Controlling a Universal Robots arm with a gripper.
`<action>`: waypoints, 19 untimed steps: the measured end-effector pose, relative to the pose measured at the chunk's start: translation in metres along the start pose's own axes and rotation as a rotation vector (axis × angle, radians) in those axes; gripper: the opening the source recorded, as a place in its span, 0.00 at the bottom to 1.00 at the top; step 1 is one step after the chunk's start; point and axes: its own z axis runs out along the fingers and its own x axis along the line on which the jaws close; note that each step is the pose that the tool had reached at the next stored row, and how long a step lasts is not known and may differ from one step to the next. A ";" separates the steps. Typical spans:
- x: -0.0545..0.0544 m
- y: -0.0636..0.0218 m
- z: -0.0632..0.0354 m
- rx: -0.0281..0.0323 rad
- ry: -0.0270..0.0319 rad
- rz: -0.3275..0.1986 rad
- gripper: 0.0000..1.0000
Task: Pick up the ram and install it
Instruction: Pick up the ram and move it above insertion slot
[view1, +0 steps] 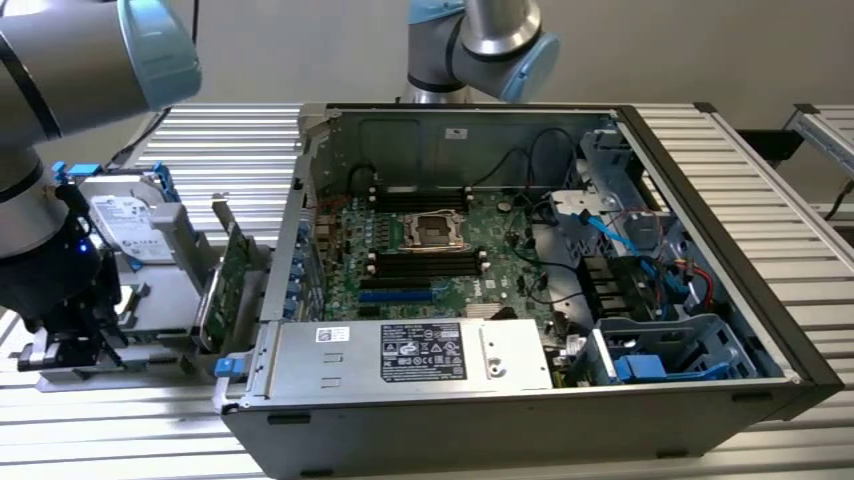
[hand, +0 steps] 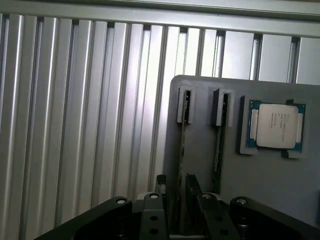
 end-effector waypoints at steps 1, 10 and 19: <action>0.000 0.0003 0.0019 -0.0001 0.0000 0.000 0.30; -0.003 0.0071 0.0185 0.0003 0.0002 -0.004 0.30; -0.009 0.0059 0.0322 0.0006 0.0011 -0.012 0.30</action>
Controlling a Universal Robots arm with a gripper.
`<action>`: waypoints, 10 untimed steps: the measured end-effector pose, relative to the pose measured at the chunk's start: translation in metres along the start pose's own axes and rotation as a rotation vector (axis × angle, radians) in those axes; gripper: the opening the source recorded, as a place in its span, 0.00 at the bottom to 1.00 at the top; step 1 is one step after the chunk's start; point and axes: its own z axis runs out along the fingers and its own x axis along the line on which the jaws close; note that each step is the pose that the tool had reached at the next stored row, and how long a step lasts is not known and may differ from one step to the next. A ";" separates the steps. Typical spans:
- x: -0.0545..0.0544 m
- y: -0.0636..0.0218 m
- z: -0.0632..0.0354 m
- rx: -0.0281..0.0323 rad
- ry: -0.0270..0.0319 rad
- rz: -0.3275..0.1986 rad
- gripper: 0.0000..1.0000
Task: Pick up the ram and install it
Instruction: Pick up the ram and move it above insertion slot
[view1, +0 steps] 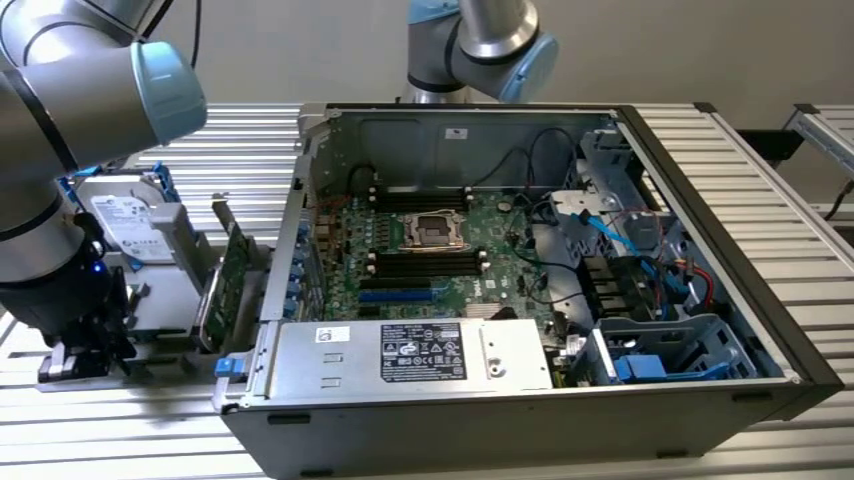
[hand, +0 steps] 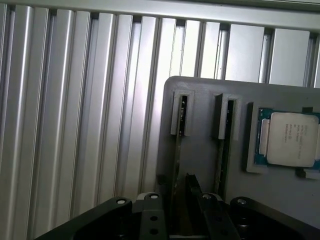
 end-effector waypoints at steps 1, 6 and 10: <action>0.000 0.0000 0.0001 -0.0006 0.0005 0.000 0.30; 0.000 -0.0001 0.0001 -0.0006 0.0005 0.000 0.30; 0.000 -0.0001 0.0001 -0.0007 0.0005 0.000 0.21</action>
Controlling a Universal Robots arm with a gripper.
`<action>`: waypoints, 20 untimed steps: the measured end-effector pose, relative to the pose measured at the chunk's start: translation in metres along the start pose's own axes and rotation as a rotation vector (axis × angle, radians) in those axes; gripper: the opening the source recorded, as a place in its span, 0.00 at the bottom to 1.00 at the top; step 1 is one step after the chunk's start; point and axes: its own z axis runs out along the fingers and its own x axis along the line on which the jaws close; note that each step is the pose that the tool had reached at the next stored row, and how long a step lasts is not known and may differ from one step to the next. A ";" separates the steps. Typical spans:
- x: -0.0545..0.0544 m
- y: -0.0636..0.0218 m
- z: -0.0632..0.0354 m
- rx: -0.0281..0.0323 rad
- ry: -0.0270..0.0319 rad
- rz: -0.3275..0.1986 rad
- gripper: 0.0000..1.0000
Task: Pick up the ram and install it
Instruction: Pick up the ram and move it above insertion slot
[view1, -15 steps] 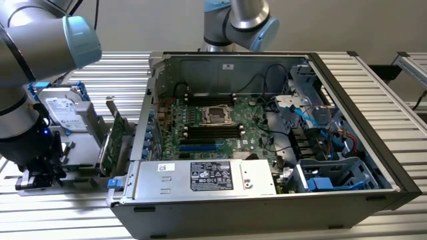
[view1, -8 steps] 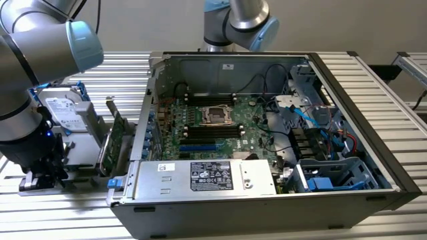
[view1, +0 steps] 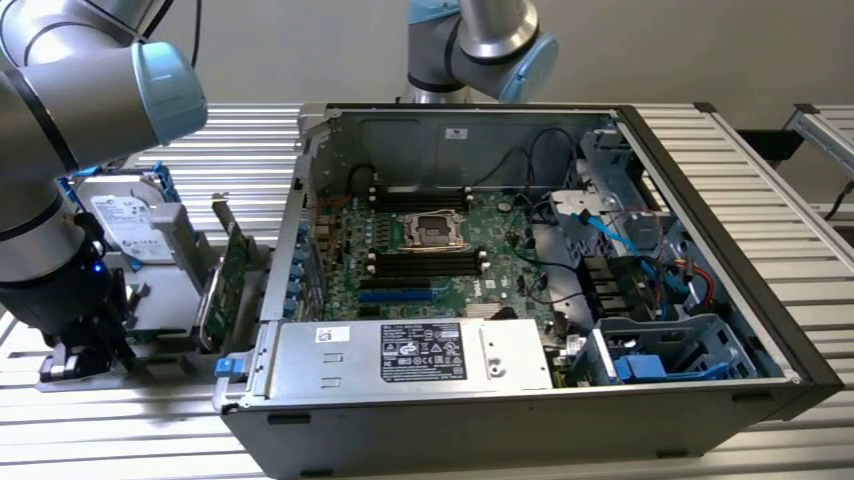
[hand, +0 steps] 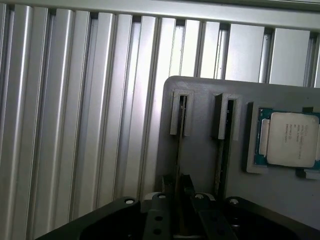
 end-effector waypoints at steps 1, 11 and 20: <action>0.000 0.0000 0.0000 0.0000 0.0000 0.000 0.21; 0.000 0.0000 0.0000 0.0000 0.0000 0.000 0.14; 0.000 -0.0001 0.0001 -0.0004 -0.0005 0.008 0.14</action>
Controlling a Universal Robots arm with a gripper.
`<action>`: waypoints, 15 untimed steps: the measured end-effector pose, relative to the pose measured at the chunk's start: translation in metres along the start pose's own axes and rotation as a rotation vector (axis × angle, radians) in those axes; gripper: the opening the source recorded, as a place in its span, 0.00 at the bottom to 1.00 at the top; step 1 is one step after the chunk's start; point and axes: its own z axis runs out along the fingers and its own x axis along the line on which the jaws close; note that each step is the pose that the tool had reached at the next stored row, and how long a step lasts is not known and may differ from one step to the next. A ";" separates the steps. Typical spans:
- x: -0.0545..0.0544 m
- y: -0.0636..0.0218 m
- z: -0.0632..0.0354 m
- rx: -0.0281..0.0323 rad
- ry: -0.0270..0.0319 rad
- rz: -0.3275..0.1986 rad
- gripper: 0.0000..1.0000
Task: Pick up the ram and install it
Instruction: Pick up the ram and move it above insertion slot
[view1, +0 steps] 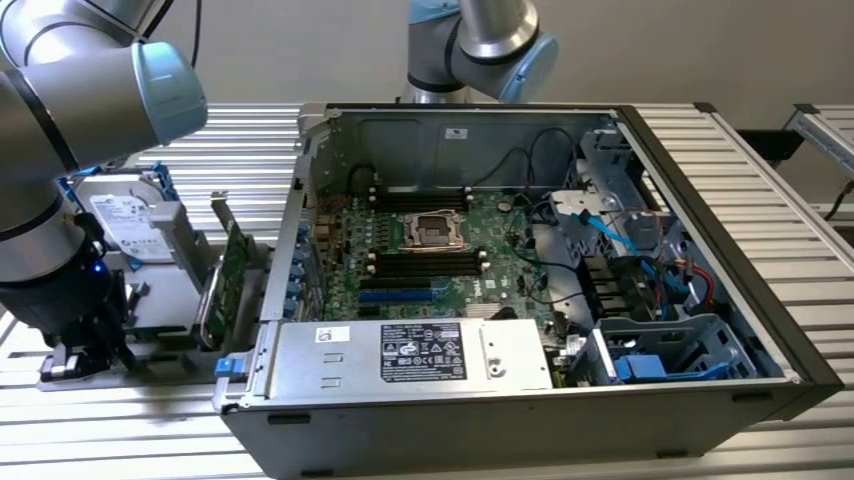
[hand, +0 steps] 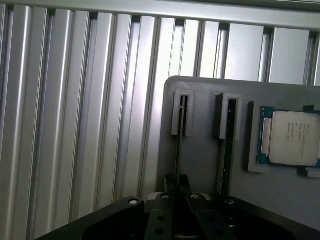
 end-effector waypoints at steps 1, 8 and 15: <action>0.000 -0.0001 0.0000 -0.0001 -0.0001 0.003 0.14; 0.000 -0.0003 0.0000 -0.0016 -0.0020 0.037 0.14; 0.000 -0.0001 -0.0037 -0.0017 -0.0023 0.041 0.14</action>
